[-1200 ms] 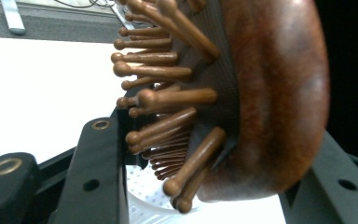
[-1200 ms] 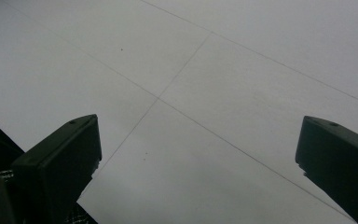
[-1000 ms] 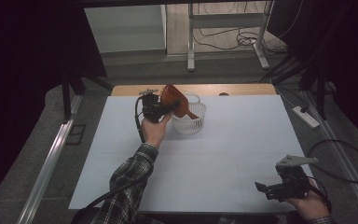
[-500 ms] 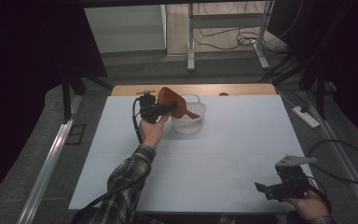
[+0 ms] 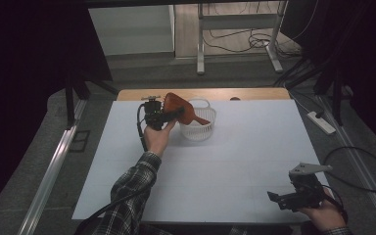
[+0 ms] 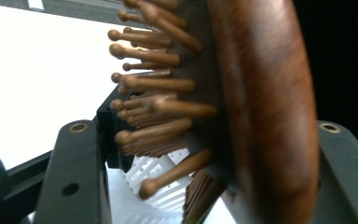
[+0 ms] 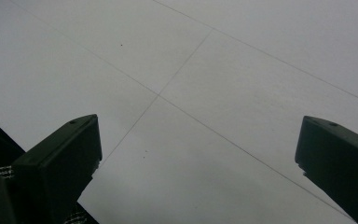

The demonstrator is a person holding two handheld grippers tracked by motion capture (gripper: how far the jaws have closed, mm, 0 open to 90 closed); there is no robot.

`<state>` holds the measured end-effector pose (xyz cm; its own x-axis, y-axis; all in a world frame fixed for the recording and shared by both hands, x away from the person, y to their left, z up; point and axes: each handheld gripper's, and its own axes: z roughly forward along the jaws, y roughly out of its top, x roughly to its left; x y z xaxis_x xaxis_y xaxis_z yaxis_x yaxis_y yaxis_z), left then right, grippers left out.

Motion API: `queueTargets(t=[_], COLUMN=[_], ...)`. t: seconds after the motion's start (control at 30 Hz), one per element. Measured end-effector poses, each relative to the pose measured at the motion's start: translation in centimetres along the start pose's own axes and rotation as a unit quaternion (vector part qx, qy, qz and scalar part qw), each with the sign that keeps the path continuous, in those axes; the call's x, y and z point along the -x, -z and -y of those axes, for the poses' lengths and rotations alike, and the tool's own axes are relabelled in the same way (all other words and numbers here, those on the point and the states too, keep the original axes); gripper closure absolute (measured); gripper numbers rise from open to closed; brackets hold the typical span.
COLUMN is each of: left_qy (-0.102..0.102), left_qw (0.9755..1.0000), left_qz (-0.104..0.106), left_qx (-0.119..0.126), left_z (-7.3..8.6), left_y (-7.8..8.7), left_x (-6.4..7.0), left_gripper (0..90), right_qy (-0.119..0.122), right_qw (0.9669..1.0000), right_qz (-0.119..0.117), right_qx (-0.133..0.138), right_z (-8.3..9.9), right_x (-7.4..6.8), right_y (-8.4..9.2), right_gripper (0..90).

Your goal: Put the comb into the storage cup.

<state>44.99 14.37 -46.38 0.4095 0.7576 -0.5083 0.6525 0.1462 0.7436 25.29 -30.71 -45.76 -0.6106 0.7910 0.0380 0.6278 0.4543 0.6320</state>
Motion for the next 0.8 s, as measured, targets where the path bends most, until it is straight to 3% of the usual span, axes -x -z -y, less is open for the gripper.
queueTargets(t=[0.47, 0.8], left_qy=[-0.028, -0.063], left_qw=[0.9994, 0.9969], left_qz=[-0.011, -0.028], left_qx=[-0.017, -0.037], left_z=[-0.28, -0.31], left_y=[0.12, 0.09], left_x=[0.17, 0.45], left_gripper=[36.9, 29.5], right_qy=[0.003, 0.004], right_qw=[1.0, 1.0], right_qz=[0.001, 0.001], right_qx=[-0.002, -0.003], right_z=[-0.01, -0.01], right_x=[-0.04, -0.04], right_y=[-0.03, -0.05], right_gripper=[0.2, 0.2])
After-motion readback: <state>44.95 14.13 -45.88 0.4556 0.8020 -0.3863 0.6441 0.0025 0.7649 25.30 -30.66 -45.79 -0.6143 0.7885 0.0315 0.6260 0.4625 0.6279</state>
